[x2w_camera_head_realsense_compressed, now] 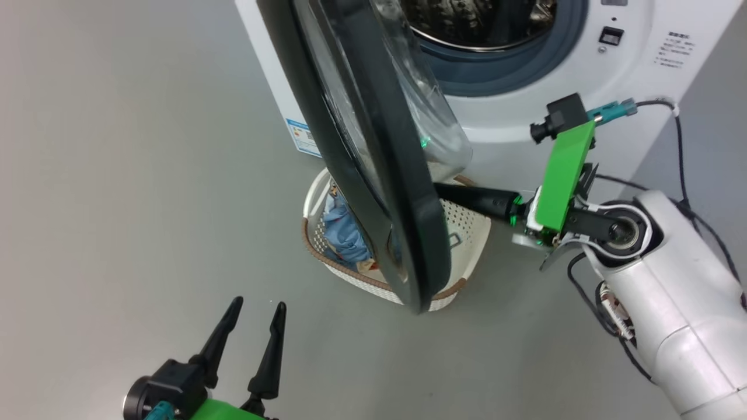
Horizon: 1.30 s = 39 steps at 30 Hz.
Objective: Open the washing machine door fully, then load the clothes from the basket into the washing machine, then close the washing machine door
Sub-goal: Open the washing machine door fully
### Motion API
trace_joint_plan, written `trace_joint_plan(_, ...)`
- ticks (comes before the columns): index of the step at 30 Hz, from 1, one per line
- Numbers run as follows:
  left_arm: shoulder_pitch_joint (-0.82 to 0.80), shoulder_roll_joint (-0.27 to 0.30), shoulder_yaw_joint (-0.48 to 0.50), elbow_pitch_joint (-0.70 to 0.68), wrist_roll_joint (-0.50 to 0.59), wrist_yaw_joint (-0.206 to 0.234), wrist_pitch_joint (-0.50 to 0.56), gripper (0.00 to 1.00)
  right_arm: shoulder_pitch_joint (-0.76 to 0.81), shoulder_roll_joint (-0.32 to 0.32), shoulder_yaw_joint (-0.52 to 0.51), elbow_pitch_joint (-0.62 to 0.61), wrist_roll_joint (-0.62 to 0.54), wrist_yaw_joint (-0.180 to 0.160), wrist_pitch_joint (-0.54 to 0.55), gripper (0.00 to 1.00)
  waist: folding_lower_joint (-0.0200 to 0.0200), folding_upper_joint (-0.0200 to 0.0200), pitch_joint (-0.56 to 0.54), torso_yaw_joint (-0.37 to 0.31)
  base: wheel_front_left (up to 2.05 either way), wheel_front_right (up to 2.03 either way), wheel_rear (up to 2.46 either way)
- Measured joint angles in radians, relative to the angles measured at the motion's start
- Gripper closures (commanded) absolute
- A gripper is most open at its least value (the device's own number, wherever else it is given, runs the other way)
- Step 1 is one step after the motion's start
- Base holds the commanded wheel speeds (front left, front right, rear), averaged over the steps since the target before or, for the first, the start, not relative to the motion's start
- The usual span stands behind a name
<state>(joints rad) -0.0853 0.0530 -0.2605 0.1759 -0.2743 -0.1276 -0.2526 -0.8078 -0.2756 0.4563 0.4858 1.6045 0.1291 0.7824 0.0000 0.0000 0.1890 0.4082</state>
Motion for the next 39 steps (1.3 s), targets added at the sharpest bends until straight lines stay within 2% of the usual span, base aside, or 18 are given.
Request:
trace_joint_plan(13,0.043,-0.006,0.06,0.032,0.008,0.0,0.0,0.0,0.072,0.061,0.026,-0.023,-0.002,0.0,0.008,1.0,0.0,0.0,-0.047,0.071,0.0,0.0,0.0)
trace_joint_plan(28,0.043,-0.016,0.087,0.053,0.018,0.0,0.0,0.0,0.074,0.131,0.046,-0.017,-0.007,0.0,-0.011,1.0,0.0,0.0,-0.067,0.129,0.0,0.0,0.0)
trace_joint_plan(39,0.043,-0.017,0.115,0.051,0.018,0.0,0.0,0.0,0.071,0.161,0.071,0.009,-0.012,0.0,-0.014,1.0,0.0,0.0,-0.049,0.14,0.0,0.0,0.0)
